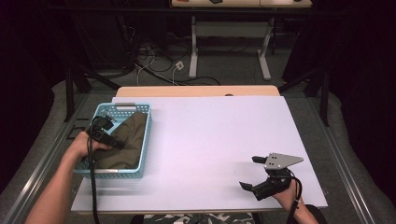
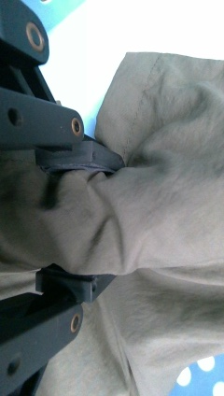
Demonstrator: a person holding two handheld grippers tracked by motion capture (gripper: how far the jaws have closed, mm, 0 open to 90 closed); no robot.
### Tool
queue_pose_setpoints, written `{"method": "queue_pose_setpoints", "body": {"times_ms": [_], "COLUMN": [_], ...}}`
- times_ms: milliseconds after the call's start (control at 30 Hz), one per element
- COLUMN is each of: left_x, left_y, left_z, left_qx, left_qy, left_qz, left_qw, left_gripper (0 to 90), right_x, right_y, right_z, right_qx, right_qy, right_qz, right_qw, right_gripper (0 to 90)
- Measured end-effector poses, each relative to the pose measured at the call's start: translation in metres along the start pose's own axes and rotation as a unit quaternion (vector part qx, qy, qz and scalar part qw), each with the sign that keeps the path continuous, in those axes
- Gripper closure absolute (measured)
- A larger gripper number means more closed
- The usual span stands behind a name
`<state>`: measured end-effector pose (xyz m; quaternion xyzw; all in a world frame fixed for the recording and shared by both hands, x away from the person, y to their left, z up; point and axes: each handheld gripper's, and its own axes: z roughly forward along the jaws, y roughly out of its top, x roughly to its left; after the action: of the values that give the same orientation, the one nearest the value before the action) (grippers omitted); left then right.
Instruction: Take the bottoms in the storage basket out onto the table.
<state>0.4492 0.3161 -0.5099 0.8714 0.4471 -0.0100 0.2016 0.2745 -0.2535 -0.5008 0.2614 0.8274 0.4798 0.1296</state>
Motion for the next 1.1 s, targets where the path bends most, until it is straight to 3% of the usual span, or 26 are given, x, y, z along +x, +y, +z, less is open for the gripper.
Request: {"method": "queue_pose_setpoints", "body": {"times_ms": [633, 700, 1100], "left_x": [-0.007, -0.008, -0.008], "left_y": [-0.003, -0.003, -0.017], "left_z": [-0.013, -0.015, -0.030], "left_qx": [-0.012, -0.014, -0.050], "left_qy": [0.013, 0.014, -0.009], "left_qz": [0.017, 0.009, -0.001], "left_qw": [0.9997, 0.9998, 0.9987], "left_gripper": [57.3, 57.7, 59.7], "right_x": [-0.001, -0.001, -0.001], "right_y": [0.000, 0.000, -0.001], "right_z": [-0.001, -0.001, -0.001], "right_qx": [0.001, 0.002, 0.006], "right_qy": [-0.001, -0.002, 0.001], "right_qz": [-0.002, -0.001, 0.002], "right_qw": [1.0000, 1.0000, 1.0000], "right_gripper": [0.0, 0.0, 0.0]}}
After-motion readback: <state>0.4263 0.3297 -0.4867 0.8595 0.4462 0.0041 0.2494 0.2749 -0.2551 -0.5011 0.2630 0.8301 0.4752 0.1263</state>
